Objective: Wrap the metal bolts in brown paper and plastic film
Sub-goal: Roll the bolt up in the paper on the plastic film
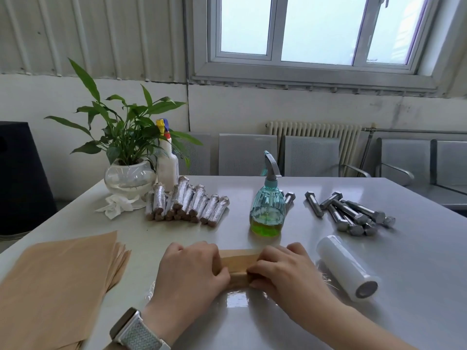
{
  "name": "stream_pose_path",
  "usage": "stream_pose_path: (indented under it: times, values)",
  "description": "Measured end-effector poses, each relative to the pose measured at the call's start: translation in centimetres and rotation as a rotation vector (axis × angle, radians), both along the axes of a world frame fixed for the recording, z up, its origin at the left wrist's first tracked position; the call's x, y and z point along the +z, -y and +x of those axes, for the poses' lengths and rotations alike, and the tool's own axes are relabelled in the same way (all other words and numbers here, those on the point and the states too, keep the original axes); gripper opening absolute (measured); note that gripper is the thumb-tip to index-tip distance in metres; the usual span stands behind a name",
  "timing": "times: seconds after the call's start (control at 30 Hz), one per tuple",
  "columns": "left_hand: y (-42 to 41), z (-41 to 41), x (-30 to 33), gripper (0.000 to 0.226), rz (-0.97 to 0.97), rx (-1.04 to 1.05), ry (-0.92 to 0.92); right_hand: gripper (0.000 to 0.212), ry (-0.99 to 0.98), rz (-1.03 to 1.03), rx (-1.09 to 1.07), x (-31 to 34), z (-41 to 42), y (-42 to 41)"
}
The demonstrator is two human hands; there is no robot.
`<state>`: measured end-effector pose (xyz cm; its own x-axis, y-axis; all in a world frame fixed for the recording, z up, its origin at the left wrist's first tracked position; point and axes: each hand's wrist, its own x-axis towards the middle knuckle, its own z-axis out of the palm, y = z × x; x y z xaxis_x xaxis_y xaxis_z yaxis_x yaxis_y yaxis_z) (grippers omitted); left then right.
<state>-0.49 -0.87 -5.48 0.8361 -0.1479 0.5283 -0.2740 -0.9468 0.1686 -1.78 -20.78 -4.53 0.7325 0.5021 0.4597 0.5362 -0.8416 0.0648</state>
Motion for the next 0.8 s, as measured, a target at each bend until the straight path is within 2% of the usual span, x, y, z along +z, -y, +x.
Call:
stream_pose_path:
  times: [0.1,0.17,0.27,0.33,0.53,0.6,0.73,0.8]
  values:
    - [-0.1,0.2,0.2,0.023,-0.035,0.023,-0.021,0.008,-0.119,0.085,0.005,0.2,0.5,-0.2]
    - [0.1,0.0,0.4,0.022,0.001,0.002,-0.020,0.015,-0.178,0.119,0.002,-0.2,1.0,-0.1]
    - [0.6,-0.4,0.5,0.020,0.067,-0.074,0.069,0.017,-0.195,0.164,0.028,-0.8,1.3,0.0]
    - [0.6,-0.4,0.2,0.006,0.140,-0.127,0.170,0.016,-0.203,0.186,0.032,-0.9,1.5,0.1]
    - [0.0,-0.2,0.1,0.023,0.352,-0.312,0.313,0.015,-0.225,0.205,0.004,-1.1,1.7,0.0]
    - [-0.1,-0.4,-0.1,0.020,0.344,-0.313,0.275,0.014,-0.226,0.227,0.000,-1.0,1.7,0.0]
    - [-0.5,-0.5,-0.4,0.034,0.307,-0.293,0.129,0.013,-0.245,0.234,-0.006,-1.0,1.7,0.0]
    - [-0.6,-0.4,-0.2,0.029,0.262,-0.263,0.059,0.015,-0.267,0.224,-0.013,-1.0,1.8,0.0]
